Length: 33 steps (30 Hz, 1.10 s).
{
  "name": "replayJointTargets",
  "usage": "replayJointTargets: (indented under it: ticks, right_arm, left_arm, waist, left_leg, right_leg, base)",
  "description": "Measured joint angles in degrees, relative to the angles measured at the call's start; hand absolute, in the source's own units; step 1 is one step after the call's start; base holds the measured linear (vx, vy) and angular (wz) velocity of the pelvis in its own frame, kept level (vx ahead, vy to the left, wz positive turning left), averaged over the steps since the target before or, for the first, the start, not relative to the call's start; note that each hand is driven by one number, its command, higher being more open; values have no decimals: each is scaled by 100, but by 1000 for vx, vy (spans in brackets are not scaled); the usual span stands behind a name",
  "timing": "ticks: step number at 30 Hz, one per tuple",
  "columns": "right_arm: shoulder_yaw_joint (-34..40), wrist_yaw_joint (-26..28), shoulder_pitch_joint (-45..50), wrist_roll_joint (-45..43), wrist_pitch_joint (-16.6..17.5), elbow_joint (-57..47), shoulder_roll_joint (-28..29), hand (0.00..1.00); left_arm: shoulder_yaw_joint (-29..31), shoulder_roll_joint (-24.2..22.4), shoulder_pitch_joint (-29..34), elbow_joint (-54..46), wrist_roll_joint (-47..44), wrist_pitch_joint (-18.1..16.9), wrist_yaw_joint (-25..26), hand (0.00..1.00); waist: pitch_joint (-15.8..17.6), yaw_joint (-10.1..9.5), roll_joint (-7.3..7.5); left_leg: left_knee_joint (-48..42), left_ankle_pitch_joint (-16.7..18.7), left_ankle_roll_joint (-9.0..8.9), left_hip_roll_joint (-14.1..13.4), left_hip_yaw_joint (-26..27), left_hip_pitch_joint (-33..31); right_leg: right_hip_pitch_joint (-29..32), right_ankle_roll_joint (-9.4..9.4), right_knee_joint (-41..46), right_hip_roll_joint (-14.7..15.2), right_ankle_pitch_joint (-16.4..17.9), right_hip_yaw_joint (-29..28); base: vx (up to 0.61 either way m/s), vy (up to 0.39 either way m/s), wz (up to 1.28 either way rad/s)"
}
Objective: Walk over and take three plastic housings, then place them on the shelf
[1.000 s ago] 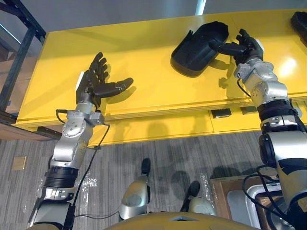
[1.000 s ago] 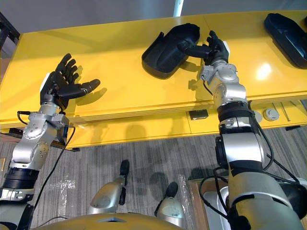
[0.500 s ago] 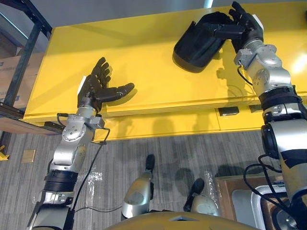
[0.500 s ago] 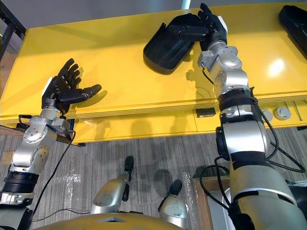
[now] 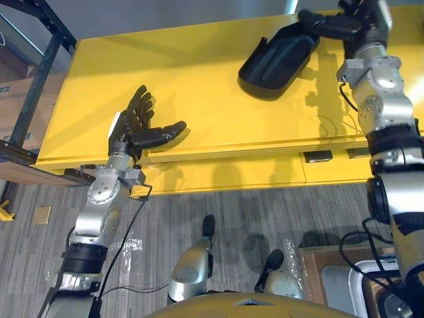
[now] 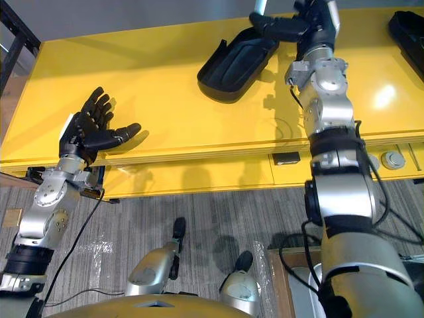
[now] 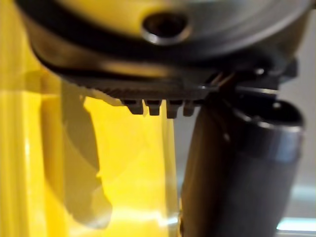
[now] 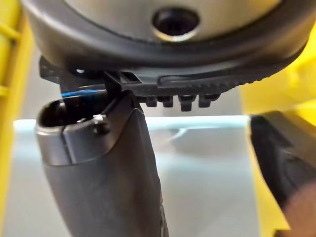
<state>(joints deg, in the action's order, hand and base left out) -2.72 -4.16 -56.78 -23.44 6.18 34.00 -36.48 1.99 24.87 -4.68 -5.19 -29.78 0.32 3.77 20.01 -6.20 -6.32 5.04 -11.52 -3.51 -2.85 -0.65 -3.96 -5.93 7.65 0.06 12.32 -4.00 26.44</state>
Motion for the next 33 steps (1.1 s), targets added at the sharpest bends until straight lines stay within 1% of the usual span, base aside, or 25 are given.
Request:
replayJointTargets:
  ticks: [1,2,4,5,6,8,9,11,12,14,16,17,18,19,20,21,22,23,25,27,29,31,33]
  right_arm:
    - [77,-75,234,158,53,-316,14,100]
    - [302,-256,984,365,134,-1194,87,100]
    - [473,-371,1619,504,193,-1781,254,100]
    - [613,-488,2406,518,218,-2446,613,100]
    - [625,-541,2869,517,219,-2752,835,100]
    - [690,-552,3678,509,219,-3148,1138,100]
    - [839,-558,4523,521,220,-3500,1396,100]
    - [995,-680,5247,520,220,-3683,1696,100]
    - [1045,-852,5513,543,220,-3687,1883,100]
    - [1103,-1059,5726,642,240,-3757,2049,100]
    - [1143,-1279,5930,611,513,-3955,2252,100]
    - [1123,-1316,5951,611,595,-3994,2324,100]
    - [1044,-1401,6067,610,701,-4165,2462,100]
    - [903,-1408,6196,610,761,-4318,2588,100]
    - [806,-1390,6283,612,795,-4378,2621,100]
    - [635,-1350,6444,622,844,-4441,2630,100]
    - [570,-1298,6540,621,844,-4481,2629,100]
    - [509,-1199,6554,619,845,-4500,2623,100]
    - [528,-1127,6548,618,850,-4501,2584,100]
    - [560,-1089,6529,622,867,-4501,2456,100]
    - [583,-1081,6455,619,868,-4501,2295,100]
    - [590,-1089,6304,627,868,-4500,2123,100]
    - [599,-1092,6170,622,869,-4500,2089,100]
  left_arm:
    - [63,-124,193,-92,-15,-9,10,100]
    - [170,-494,762,-405,-119,-37,108,100]
    - [192,-691,1116,-548,-160,-56,128,100]
    - [261,-907,1455,-648,-142,-133,154,100]
    - [288,-980,1615,-686,-132,-182,159,100]
    - [297,-1051,1746,-716,-128,-248,177,100]
    - [289,-1146,1809,-760,-101,-263,170,100]
    - [275,-1233,1853,-810,-65,-268,151,100]
    - [273,-1235,1860,-811,98,-267,150,100]
    - [215,-1232,1859,-810,119,-261,113,100]
    - [74,-1240,1878,-859,116,-259,44,100]
    - [75,-1235,1879,-873,117,-257,36,100]
    - [74,-1237,1890,-881,117,-254,8,100]
    - [93,-1229,1975,-952,118,-254,2,100]
    - [101,-1223,2046,-1011,118,-254,4,100]
    - [95,-1180,2127,-1101,118,-253,13,100]
    - [64,-1130,2127,-1110,118,-253,16,100]
    - [35,-1094,2115,-1113,117,-248,41,100]
    - [-48,-1067,2083,-1125,117,-241,82,100]
    - [-164,-1058,2082,-1322,117,-141,110,100]
    - [-225,-1023,2019,-1453,115,-121,135,100]
    - [-308,-995,1750,-1471,116,-121,289,100]
    - [-313,-977,1479,-1453,113,-109,421,100]
  waist:
    - [-5,10,1]
    - [-29,39,4]
    - [-171,54,28]
    - [-314,136,45]
    - [-374,196,58]
    - [-435,259,56]
    - [-439,457,51]
    - [-450,639,34]
    - [-445,648,41]
    - [-435,658,62]
    - [-436,622,80]
    - [-432,614,92]
    - [-437,571,112]
    - [-444,547,159]
    - [-448,545,186]
    - [-458,563,246]
    - [-467,588,278]
    - [-484,664,308]
    - [-489,690,314]
    - [-500,795,322]
    - [-510,804,306]
    - [-521,801,287]
    - [-527,822,276]
  left_leg:
    - [-4,5,6,16,28,64]
    - [-13,69,-14,41,102,267]
    - [-18,108,-47,16,111,271]
    - [-19,142,-89,-43,92,265]
    - [-18,202,-149,-91,91,262]
    - [-14,271,-94,-186,185,232]
    - [-29,271,-79,-306,566,196]
    - [-228,242,-67,-385,844,50]
    - [-267,244,-55,-359,953,66]
    - [-206,248,-46,-263,1042,139]
    - [-186,258,-12,-121,1292,144]
    - [-186,264,22,-92,1370,144]
    - [-176,271,120,-28,1487,155]
    - [-76,262,157,26,1605,234]
    - [-5,248,175,48,1667,292]
    - [2,262,193,65,1726,327]
    - [3,266,198,68,1743,342]
    - [3,262,194,60,1744,328]
    - [3,257,187,38,1765,323]
    - [4,211,134,-6,1716,239]
    - [4,163,99,-79,1711,130]
    - [3,113,71,-180,1712,-13]
    - [-1,42,108,-211,1712,-92]
  right_leg:
    - [-51,15,-1,21,14,-15]
    - [-222,50,-7,61,70,-37]
    - [-220,46,-21,40,110,-76]
    - [-219,32,-15,-17,158,-71]
    - [-220,16,-4,-41,184,-66]
    - [-231,3,13,-81,227,0]
    - [-310,21,63,-77,287,233]
    - [-314,40,143,-33,318,371]
    - [-298,50,202,29,324,314]
    - [-270,121,302,166,361,266]
    - [-85,199,457,383,349,94]
    - [-24,215,481,418,340,-10]
    - [52,221,485,463,334,-146]
    - [111,264,475,510,303,-275]
    - [128,269,474,526,299,-335]
    - [141,270,463,537,300,-440]
    - [140,272,437,535,302,-468]
    - [144,282,381,514,309,-488]
    - [179,284,374,490,310,-519]
    - [214,278,359,429,305,-518]
    - [318,225,320,348,266,-539]
    - [434,170,253,227,188,-554]
    - [528,169,254,160,152,-590]
  base:
    - [95,-27,-24]
    - [93,-31,-19]
    - [55,-47,-9]
    - [41,-97,1]
    - [33,-98,0]
    - [-20,-91,19]
    - [-40,-86,56]
    - [-21,-22,43]
    - [-14,48,-2]
    - [-22,78,-13]
    - [-35,120,-21]
    - [-29,127,-40]
    - [-27,108,-47]
    - [-18,94,-49]
    - [-10,77,-43]
    - [-11,50,-27]
    - [-27,34,-17]
    - [-31,3,-9]
    - [-23,-17,-6]
    - [-2,-44,5]
    - [-5,-48,0]
    - [11,-66,-5]
    - [13,-47,-6]
